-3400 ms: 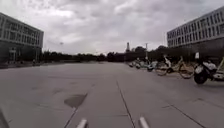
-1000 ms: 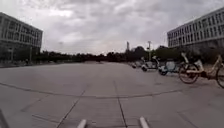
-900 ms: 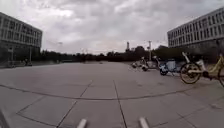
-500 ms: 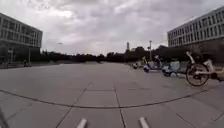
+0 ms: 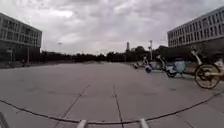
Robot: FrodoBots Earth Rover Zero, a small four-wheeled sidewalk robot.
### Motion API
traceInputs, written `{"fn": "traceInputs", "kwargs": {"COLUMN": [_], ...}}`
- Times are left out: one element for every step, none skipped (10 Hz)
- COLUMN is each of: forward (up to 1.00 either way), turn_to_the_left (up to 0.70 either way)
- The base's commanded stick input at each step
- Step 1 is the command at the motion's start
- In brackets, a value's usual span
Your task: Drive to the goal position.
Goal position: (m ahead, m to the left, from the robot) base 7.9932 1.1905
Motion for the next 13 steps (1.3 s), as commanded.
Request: {"fn": "traceInputs", "kwargs": {"forward": [0.7, 0.7, 0.7, 0.7, 0.7, 0.7, 0.7, 0.7, 0.7, 0.7, 0.7, 0.7, 0.7], "turn_to_the_left": [0.0, 0.0, 0.0, 0.0, 0.0, 0.35, 0.35, 0.03, 0.0, 0.0, 0.0, 0.0, 0.0]}}
